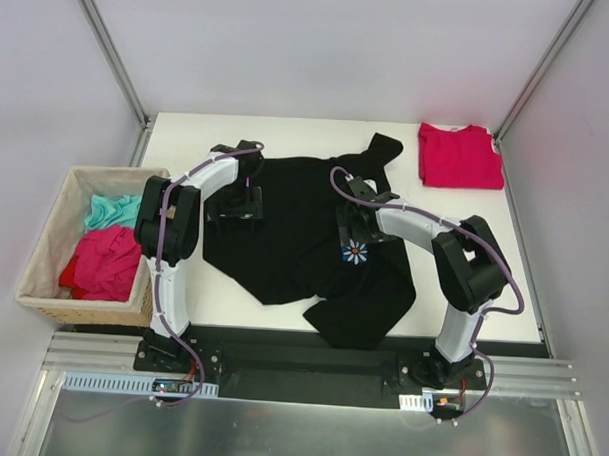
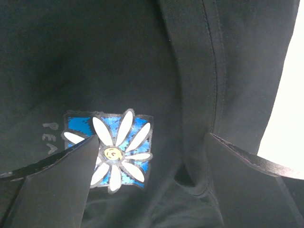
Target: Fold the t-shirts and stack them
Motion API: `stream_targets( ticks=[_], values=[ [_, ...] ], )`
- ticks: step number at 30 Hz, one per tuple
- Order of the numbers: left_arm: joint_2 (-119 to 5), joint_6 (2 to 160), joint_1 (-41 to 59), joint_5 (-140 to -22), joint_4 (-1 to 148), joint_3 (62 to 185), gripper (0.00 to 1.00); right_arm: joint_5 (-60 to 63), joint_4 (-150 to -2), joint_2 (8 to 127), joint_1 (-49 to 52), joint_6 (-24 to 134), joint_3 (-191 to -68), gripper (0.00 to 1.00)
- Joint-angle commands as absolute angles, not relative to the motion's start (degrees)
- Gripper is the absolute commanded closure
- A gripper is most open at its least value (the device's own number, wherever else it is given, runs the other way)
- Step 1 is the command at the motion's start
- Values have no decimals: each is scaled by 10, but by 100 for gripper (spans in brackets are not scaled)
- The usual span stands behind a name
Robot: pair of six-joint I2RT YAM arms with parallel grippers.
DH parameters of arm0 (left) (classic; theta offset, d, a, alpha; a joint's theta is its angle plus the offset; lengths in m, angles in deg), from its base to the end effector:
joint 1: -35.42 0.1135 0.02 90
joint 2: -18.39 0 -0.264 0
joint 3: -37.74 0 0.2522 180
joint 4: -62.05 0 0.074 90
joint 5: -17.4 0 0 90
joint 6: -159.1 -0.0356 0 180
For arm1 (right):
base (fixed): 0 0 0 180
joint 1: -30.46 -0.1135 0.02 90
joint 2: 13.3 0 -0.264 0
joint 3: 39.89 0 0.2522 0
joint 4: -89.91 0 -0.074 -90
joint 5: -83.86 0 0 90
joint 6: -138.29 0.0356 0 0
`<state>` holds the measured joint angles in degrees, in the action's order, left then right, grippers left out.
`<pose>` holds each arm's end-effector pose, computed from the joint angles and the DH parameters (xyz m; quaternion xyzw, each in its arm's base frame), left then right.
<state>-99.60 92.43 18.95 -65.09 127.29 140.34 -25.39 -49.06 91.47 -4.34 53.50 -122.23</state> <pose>0.3896 -0.1103 0.1719 -0.0648 0.9924 0.0336 0.0989 0.3093 0.2007 0.1763 -0.2079 0.9376 -0.0755 0.2683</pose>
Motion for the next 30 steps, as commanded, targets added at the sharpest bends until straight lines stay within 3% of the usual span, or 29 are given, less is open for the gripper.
stream_targets(
  ticks=[1,14,30],
  values=[
    [-1001,932,187,-628,1300,1423,6,-248,-493,927,-40,535,-1229,3],
    [-1018,934,188,-676,1300,1365,8,-193,-468,945,-24,556,-1205,3],
    [-943,963,187,-725,1239,1211,8,-165,-490,837,-16,610,-1059,3]
  ],
)
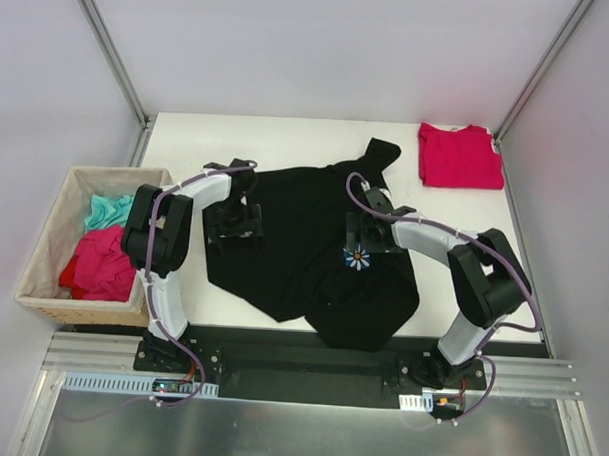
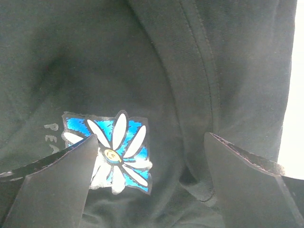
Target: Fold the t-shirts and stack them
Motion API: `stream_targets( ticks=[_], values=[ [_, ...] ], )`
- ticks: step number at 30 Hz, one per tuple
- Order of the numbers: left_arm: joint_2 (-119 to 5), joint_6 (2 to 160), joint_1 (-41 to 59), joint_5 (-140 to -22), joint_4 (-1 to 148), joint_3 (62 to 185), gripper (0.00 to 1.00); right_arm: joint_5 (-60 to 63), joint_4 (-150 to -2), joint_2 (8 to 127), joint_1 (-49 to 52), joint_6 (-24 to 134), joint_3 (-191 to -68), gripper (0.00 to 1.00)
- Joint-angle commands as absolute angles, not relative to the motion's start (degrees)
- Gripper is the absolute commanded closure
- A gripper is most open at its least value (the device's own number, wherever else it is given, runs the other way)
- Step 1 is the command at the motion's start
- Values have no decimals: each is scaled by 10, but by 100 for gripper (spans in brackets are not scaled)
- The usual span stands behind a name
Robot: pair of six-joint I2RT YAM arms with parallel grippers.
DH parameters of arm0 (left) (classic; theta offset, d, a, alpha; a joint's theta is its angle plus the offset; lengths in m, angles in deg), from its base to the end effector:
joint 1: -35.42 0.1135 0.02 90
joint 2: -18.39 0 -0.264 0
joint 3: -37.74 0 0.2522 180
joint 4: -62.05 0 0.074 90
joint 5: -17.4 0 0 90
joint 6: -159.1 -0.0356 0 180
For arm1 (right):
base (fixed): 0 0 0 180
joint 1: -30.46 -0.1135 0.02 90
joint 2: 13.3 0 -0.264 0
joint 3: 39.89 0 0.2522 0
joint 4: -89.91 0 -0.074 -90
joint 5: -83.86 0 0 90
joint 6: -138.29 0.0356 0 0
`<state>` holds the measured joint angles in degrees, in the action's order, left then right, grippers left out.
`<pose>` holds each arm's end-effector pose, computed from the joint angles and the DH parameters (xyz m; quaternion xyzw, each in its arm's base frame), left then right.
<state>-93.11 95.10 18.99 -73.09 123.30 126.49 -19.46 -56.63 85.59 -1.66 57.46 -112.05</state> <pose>0.3460 -0.1023 0.1526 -0.0831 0.9952 -0.0229 0.0472 0.2924 0.1739 0.1666 -0.1617 0.9466 -0.0148 0.2786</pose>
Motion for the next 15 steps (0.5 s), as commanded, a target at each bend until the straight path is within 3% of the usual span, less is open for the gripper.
stream_targets(
  ticks=[1,15],
  values=[
    [-938,963,187,-725,1237,1200,9,-164,-489,829,-16,613,-1052,3],
    [-889,946,185,-725,1231,1170,12,-184,-445,670,-21,654,-946,3]
  ],
)
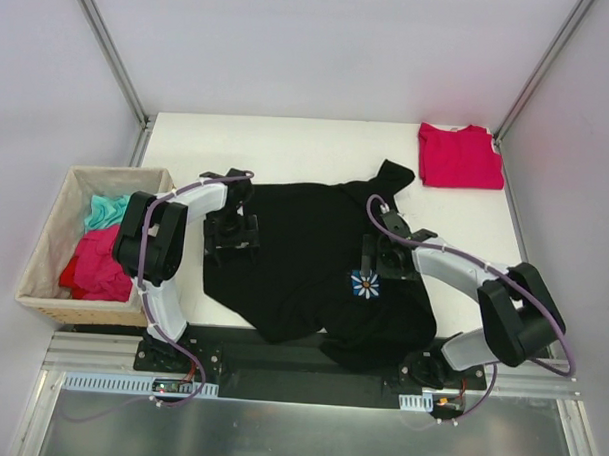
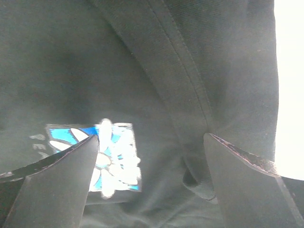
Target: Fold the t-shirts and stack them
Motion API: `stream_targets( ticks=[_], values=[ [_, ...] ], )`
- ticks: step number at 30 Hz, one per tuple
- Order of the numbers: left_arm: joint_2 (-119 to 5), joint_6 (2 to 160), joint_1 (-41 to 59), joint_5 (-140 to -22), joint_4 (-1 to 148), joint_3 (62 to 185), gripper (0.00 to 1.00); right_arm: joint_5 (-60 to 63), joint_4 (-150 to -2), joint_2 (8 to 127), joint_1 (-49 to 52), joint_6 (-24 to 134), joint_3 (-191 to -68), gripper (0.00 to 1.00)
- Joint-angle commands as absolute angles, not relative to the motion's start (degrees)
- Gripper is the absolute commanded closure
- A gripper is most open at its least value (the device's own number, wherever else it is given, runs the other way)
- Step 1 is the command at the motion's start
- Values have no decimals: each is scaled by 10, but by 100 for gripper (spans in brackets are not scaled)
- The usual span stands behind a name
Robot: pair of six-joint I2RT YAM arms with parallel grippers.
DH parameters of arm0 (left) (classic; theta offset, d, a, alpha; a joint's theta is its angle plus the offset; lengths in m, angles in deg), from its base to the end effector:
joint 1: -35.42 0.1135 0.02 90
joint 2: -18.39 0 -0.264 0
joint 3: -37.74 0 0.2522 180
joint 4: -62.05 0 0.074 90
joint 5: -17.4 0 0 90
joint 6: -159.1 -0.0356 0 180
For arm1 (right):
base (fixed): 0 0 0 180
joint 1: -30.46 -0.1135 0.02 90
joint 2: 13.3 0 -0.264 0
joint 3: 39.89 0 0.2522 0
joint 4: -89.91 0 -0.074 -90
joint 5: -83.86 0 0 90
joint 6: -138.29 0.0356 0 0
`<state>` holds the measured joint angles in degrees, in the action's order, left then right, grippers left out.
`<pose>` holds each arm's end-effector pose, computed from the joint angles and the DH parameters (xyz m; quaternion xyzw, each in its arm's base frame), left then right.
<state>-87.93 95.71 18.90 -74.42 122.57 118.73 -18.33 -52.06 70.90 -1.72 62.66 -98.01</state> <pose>0.3161 -0.0949 0.1497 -0.0873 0.9954 -0.0281 0.0278 0.2303 0.1360 0.1674 -0.1265 0.9611 -0.0070 0.2455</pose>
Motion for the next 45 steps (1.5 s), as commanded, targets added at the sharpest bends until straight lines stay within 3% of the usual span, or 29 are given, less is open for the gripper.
stream_targets(
  ticks=[1,8,14,16,19,23,31,39,45],
  values=[
    [-889,943,184,-725,1232,1176,12,-187,-441,658,-26,658,-940,3],
    [-859,939,172,-706,1261,1229,13,-258,-378,611,-70,665,-970,2],
    [-836,920,143,-638,1363,1445,10,-371,-334,637,-77,577,-1189,0],
    [-850,905,146,-610,1376,1518,4,-396,-339,694,-70,542,-1278,0],
    [-895,898,159,-596,1391,1585,5,-416,-369,777,-61,500,-1344,1],
    [-924,897,164,-556,1386,1599,6,-428,-449,829,-15,462,-1347,3],
    [-946,889,193,-577,1376,1586,7,-392,-448,932,88,455,-1409,4],
    [-939,890,198,-590,1365,1575,6,-343,-423,947,70,455,-1439,4],
    [-941,895,198,-606,1362,1564,7,-390,-403,930,-35,440,-1423,3]
  ],
)
